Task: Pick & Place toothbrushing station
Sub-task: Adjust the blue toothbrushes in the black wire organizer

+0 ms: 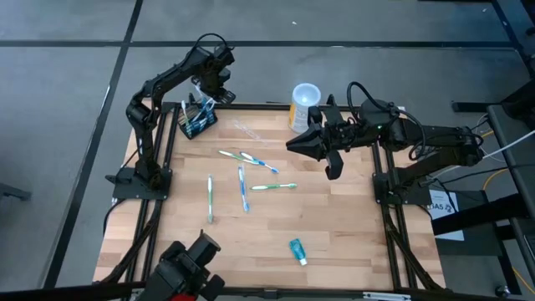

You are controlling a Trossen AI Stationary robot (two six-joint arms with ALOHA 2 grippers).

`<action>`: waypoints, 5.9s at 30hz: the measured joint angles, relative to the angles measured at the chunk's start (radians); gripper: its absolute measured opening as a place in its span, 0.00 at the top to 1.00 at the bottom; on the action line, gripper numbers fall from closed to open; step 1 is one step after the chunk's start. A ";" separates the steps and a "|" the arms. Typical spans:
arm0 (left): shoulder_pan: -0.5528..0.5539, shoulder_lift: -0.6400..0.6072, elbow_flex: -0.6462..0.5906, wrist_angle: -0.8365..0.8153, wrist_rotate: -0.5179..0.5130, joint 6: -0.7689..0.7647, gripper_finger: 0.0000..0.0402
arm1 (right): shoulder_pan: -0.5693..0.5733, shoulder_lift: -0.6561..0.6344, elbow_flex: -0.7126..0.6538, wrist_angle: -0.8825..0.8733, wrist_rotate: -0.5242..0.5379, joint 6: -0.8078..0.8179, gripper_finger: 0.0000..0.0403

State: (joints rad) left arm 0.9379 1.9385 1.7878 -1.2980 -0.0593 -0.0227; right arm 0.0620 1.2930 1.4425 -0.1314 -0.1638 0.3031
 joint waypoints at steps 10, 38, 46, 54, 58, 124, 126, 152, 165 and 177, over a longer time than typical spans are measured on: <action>0.001 0.000 0.000 -0.010 0.024 -0.002 0.79 | 0.019 0.000 0.000 0.000 0.006 0.000 0.88; -0.073 -0.061 0.000 -0.025 -0.017 0.037 0.59 | 0.063 -0.024 0.000 -0.040 0.097 0.027 0.88; -0.096 -0.213 -0.054 0.135 -0.024 0.031 0.52 | 0.062 -0.056 0.000 -0.066 0.142 0.003 0.88; -0.050 -0.212 -0.259 0.199 0.012 -0.006 0.52 | 0.071 -0.106 0.000 -0.068 0.158 -0.005 0.88; -0.047 -0.211 -0.293 0.272 0.015 -0.034 0.52 | 0.071 -0.121 0.000 -0.068 0.168 -0.015 0.88; -0.003 -0.174 -0.395 0.422 -0.034 -0.039 0.89 | 0.079 -0.127 0.000 -0.064 0.228 0.019 0.88; -0.003 -0.181 -0.395 0.424 -0.033 -0.039 0.89 | 0.079 -0.127 0.000 -0.064 0.228 0.019 0.88; 0.006 -0.690 -0.810 0.814 -0.135 -0.333 0.90 | 0.079 -0.127 0.000 -0.064 0.235 -0.008 0.88; -0.049 -0.816 -0.975 0.954 -0.229 -0.438 0.90 | 0.079 -0.127 0.000 -0.064 0.228 -0.003 0.88; -0.050 -0.703 -0.975 0.991 -0.211 -0.428 0.90 | 0.079 -0.127 0.000 -0.064 0.227 0.003 0.88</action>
State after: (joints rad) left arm 0.8882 1.2353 0.8124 -0.3065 -0.2702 -0.4503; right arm 0.1413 1.1656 1.4422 -0.1955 0.0635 0.3061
